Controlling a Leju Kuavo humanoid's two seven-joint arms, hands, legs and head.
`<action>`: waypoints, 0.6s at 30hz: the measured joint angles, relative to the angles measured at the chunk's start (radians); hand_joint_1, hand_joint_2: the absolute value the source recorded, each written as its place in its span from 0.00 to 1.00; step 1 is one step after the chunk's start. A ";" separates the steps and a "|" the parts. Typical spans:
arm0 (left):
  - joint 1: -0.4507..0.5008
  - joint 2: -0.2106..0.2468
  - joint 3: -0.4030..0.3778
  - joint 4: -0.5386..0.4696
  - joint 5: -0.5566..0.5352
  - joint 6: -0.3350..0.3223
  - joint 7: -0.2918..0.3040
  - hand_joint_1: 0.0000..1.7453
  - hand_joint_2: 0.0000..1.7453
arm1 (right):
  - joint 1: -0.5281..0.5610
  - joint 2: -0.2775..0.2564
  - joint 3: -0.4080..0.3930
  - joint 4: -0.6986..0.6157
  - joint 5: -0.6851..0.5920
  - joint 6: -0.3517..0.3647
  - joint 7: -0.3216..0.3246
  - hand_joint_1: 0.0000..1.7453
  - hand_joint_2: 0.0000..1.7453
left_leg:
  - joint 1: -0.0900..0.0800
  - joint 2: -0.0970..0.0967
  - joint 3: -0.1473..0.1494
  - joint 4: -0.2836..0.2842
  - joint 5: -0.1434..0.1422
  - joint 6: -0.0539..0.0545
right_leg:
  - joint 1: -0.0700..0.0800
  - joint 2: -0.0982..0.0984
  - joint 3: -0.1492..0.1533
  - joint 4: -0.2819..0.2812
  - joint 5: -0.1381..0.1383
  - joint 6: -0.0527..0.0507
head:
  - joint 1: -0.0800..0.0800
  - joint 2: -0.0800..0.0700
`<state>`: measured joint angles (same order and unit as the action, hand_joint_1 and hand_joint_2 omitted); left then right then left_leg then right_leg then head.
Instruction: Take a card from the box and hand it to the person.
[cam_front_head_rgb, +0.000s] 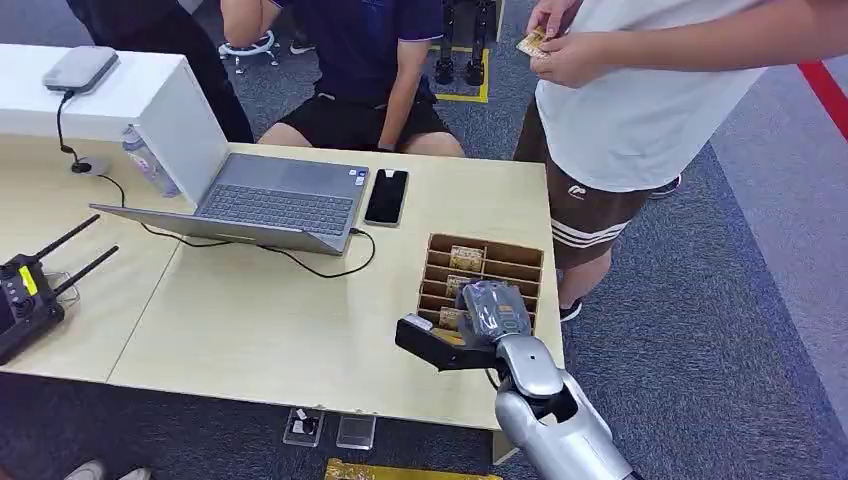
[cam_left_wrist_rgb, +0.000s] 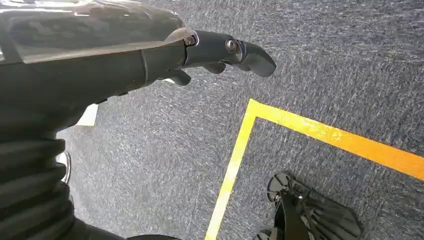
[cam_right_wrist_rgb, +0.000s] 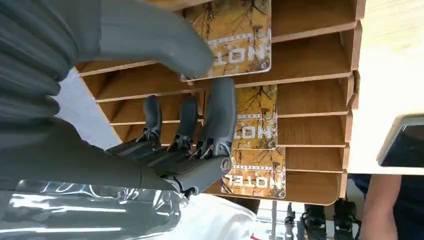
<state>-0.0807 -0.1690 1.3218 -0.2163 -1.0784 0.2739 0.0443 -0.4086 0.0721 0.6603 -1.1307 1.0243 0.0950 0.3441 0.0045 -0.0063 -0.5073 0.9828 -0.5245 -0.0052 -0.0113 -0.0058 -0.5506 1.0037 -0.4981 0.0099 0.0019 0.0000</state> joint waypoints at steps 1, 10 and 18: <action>0.000 0.000 0.000 0.000 0.000 0.000 0.000 0.00 1.00 | 0.000 0.000 0.000 0.000 0.000 0.000 0.000 0.77 1.00 | 0.000 0.000 0.000 0.000 0.000 0.000 | 0.000 0.000 0.000 0.000 0.000 0.000 | 0.000 0.000; 0.000 0.001 0.000 0.000 -0.002 0.000 0.002 0.00 1.00 | 0.000 0.000 -0.003 -0.001 0.000 -0.001 0.000 0.77 1.00 | 0.000 0.000 0.000 0.000 0.000 0.000 | 0.000 0.000 0.000 0.000 0.000 0.000 | 0.000 0.000; 0.000 0.001 0.000 0.000 -0.003 0.000 0.004 0.00 1.00 | 0.001 0.000 -0.009 -0.001 0.000 -0.002 0.000 0.66 1.00 | 0.000 0.000 0.000 0.000 0.000 0.000 | 0.000 0.000 0.000 0.000 0.000 0.000 | 0.000 0.000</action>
<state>-0.0808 -0.1678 1.3218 -0.2163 -1.0815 0.2743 0.0484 -0.4074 0.0721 0.6512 -1.1318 1.0243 0.0935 0.3445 0.0045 -0.0063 -0.5069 0.9828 -0.5245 -0.0052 -0.0113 -0.0058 -0.5503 1.0037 -0.4981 0.0099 0.0015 0.0000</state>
